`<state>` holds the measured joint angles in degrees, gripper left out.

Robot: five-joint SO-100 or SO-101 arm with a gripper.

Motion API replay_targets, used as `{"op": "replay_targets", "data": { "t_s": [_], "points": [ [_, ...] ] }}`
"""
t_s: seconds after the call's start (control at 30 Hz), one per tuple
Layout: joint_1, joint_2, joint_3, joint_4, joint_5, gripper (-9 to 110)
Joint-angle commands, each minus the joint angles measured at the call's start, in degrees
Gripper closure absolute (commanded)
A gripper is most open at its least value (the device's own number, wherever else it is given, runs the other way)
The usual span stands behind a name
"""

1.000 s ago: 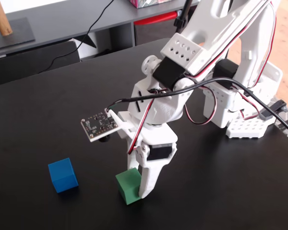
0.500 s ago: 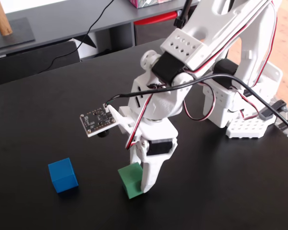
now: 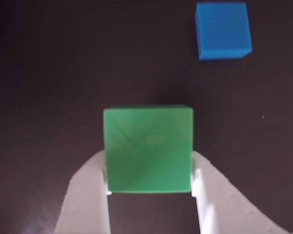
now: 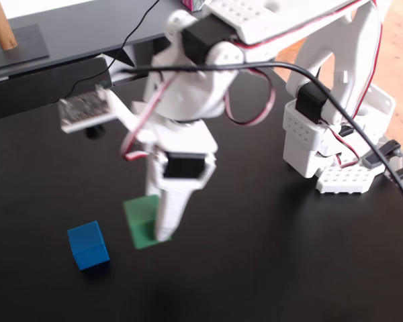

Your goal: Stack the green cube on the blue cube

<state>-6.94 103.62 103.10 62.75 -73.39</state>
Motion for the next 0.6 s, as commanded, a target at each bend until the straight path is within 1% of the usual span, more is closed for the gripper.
{"op": "replay_targets", "data": {
  "t_s": [0.0,0.3,0.57],
  "points": [
    [1.93,-2.72,-14.24,1.58,0.53,100],
    [5.98,-15.21,-29.71,4.57,-0.88,99],
    [9.14,-22.32,-34.01,4.31,-3.25,99]
  ]
}}
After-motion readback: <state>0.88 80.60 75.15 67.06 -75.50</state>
